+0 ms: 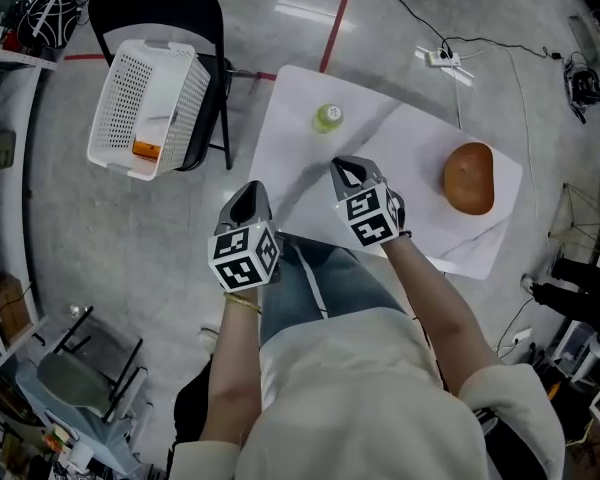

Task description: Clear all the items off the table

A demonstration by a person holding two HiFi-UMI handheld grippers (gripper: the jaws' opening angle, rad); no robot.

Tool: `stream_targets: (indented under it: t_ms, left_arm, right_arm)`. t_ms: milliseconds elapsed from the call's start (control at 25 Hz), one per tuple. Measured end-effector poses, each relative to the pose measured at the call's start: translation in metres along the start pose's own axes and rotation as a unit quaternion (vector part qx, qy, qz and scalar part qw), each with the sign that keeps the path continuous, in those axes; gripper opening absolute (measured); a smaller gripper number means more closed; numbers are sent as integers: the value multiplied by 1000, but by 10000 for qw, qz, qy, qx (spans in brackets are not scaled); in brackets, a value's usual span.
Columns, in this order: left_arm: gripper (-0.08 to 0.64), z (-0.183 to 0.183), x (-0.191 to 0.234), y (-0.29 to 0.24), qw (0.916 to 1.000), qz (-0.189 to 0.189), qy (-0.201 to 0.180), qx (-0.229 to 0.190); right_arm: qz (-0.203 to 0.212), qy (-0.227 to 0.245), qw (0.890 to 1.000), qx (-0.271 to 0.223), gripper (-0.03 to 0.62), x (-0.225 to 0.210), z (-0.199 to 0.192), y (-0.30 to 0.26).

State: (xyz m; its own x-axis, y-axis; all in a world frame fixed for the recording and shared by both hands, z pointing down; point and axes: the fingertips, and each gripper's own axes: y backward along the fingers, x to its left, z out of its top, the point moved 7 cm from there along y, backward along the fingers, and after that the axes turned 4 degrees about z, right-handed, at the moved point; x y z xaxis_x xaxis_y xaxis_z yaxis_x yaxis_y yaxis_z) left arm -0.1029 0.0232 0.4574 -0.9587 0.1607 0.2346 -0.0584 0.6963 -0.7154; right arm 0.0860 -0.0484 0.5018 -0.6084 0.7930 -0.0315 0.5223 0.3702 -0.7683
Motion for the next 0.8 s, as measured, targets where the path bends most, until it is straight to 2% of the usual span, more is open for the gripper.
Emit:
stream_targets:
  t_ms: [280,520,640,800]
  left_arm:
    - [8,-22,-3,-36,9998,87,8,155]
    - [9,-41,-6,-63,9993,84,-73,347]
    - [9,-45,-7,-75,9990,69,-103,424]
    - [9,-51,-5,-89,9985,16,-117,535]
  right_arm:
    - [87,-506,9987,77,120,-37,-36,-47]
    - [109,-629,9979,82,218,-56,-55,-87]
    - [144,-689,9975,78,259,-61,-61,-105]
    - [153,-809,9965,117,282,-67,-68,-130]
